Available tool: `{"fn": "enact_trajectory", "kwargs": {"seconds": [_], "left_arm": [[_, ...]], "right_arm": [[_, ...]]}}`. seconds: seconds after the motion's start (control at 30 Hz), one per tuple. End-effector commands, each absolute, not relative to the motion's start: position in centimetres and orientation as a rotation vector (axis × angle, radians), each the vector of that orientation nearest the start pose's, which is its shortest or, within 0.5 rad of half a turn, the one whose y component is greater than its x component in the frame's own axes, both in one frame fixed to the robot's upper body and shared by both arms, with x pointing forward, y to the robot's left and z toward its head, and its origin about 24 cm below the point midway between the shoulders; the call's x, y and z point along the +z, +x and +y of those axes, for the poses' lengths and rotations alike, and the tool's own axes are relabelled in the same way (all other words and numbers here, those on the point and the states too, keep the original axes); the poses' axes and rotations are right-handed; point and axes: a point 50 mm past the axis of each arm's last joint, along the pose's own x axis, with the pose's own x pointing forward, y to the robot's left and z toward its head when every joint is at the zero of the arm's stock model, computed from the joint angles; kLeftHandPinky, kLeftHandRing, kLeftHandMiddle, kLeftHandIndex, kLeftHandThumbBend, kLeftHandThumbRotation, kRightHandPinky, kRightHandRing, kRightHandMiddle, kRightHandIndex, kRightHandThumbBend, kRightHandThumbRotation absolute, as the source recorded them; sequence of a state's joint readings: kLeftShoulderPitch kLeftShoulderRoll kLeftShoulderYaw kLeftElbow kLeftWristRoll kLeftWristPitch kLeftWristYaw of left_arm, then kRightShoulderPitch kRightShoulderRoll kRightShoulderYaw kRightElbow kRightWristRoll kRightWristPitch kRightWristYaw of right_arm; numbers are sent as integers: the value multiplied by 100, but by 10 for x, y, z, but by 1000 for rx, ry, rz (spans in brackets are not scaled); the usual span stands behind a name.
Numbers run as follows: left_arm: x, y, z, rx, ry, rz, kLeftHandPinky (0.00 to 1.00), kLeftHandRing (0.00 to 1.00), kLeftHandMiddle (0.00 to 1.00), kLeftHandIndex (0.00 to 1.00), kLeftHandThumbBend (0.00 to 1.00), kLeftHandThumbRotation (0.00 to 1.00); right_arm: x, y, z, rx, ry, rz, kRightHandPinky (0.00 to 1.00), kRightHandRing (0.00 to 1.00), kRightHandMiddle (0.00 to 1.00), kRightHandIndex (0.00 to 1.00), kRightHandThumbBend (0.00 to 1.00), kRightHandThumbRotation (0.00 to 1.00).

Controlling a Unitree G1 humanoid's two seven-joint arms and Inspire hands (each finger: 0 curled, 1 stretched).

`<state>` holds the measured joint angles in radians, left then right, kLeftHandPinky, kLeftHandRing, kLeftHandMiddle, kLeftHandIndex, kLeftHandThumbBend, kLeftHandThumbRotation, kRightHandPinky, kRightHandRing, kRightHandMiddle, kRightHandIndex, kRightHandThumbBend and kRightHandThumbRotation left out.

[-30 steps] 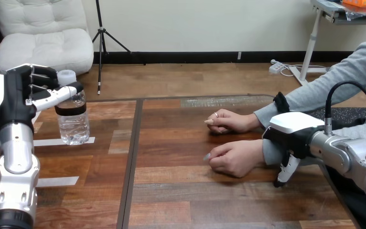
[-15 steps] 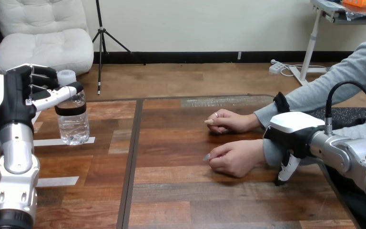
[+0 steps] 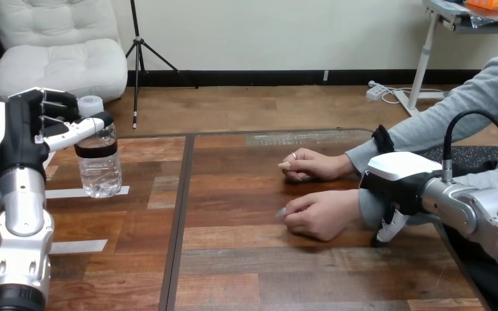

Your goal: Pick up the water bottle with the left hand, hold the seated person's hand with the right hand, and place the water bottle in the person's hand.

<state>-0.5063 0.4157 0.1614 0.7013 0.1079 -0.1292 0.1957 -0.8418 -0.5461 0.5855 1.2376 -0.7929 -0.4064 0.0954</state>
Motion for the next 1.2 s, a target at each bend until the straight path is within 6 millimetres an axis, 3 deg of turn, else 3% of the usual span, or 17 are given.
{"fn": "enact_trajectory", "kwargs": {"seconds": [0.0, 0.7, 1.17], "left_arm": [[112, 343, 276, 391, 398, -124, 30, 38, 44, 46, 77, 0], [112, 344, 275, 383, 405, -128, 30, 37, 44, 46, 76, 0], [111, 344, 275, 379, 406, -126, 30, 37, 44, 45, 76, 0]], "right_arm": [[69, 373, -224, 535, -1579, 170, 23, 29, 38, 43, 62, 6], [72, 373, -225, 525, -1557, 131, 25, 31, 39, 41, 50, 19], [73, 372, -225, 516, -1534, 110, 24, 30, 38, 41, 46, 18]]}}
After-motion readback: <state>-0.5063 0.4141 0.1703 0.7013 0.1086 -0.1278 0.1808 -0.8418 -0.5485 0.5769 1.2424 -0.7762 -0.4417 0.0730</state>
